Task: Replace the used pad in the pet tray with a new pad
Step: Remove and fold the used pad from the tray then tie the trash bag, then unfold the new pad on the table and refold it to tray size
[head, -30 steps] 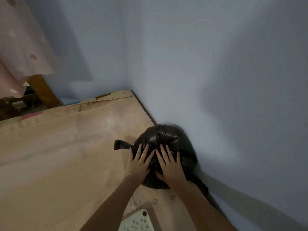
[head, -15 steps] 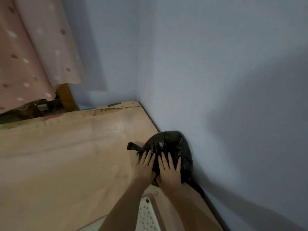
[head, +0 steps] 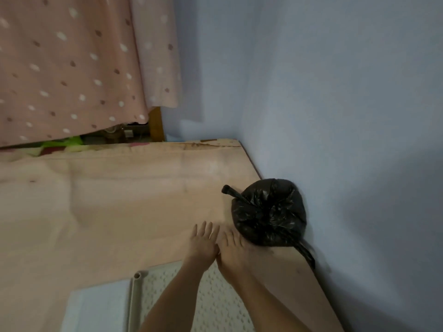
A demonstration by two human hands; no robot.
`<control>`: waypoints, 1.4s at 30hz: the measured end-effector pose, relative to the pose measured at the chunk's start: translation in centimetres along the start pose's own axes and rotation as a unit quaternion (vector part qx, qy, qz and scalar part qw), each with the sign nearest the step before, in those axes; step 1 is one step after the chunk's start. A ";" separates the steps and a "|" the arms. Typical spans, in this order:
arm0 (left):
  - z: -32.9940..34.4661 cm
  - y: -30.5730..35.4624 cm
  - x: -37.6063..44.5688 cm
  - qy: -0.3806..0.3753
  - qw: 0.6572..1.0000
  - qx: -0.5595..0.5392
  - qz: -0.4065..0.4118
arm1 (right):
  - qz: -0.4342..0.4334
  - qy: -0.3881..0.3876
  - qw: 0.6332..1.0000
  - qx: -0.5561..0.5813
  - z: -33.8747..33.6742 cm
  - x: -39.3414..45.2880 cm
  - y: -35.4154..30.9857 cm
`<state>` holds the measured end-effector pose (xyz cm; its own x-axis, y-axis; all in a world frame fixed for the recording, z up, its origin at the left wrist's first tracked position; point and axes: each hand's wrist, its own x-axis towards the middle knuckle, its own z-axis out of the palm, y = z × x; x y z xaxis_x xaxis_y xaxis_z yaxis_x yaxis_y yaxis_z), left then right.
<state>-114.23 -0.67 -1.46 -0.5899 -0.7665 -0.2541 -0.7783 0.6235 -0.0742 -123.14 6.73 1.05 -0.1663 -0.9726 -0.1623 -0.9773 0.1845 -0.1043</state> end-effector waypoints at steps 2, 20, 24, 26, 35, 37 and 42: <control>0.3 -1.4 -1.8 -0.004 1.000 -0.001 -0.031 | -0.017 -0.018 1.000 -0.009 0.9 0.4 -1.5; 7.6 -8.5 -21.9 -0.062 0.940 -0.079 -0.328 | -0.313 -0.048 0.947 -0.051 6.7 -6.1 -17.2; 8.5 -9.8 -24.5 -0.057 0.932 -0.087 -0.348 | -0.343 -0.047 0.937 -0.046 7.5 -7.4 -19.6; 8.8 -10.6 -25.4 -0.050 0.928 -0.095 -0.356 | -0.345 -0.048 0.936 -0.043 7.8 -7.7 -20.6; 10.6 -15.8 -27.2 0.036 0.842 -0.299 -0.447 | -0.149 -0.046 0.988 0.015 8.7 -8.6 -27.2; 11.4 -17.0 -27.2 0.045 0.836 -0.321 -0.444 | -0.055 -0.047 0.997 0.031 8.7 -8.5 -28.5; 12.1 -19.6 -26.3 0.028 0.786 -0.421 -0.451 | 0.108 -0.076 0.986 0.098 8.8 -8.3 -29.8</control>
<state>-80.84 9.07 -5.01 0.2942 -0.8582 -0.4206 -0.7381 -0.4836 0.4706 -91.45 10.50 -3.09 -0.3315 -0.8781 -0.3450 -0.8743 0.4233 -0.2373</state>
